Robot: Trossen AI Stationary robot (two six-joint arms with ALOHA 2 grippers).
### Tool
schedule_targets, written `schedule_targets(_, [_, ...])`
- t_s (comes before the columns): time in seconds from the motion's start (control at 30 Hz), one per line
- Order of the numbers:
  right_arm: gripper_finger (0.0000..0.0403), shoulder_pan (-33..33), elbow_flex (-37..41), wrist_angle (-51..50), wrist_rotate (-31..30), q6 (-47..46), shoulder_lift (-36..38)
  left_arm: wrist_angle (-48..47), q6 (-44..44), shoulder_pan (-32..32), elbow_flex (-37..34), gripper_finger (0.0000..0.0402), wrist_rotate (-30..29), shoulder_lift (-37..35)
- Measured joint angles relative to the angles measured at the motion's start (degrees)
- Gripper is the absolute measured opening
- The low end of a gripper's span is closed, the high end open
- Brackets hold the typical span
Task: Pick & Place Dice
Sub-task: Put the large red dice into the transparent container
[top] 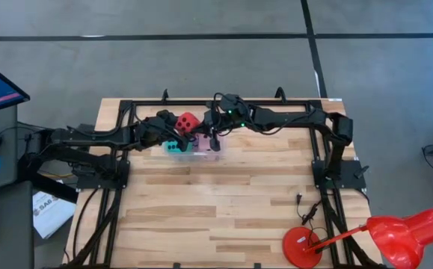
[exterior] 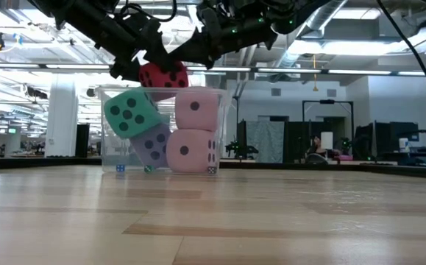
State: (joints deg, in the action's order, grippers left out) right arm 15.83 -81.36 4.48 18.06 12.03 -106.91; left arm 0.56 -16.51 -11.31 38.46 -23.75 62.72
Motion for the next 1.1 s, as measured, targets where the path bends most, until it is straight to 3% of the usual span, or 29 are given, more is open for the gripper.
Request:
schedule_targets(0.53, [0.0,1.58,0.55,-5.12,-0.54,-0.92,1.81,-1.08,-0.68,0.0,0.44,0.0392,-0.68,-0.66])
schedule_targets(1.1, [0.0,0.73,0.32,6.41,-0.16,0.61,4.36,-1.62,-0.46,0.04,0.26,0.0392,-0.4,-0.46])
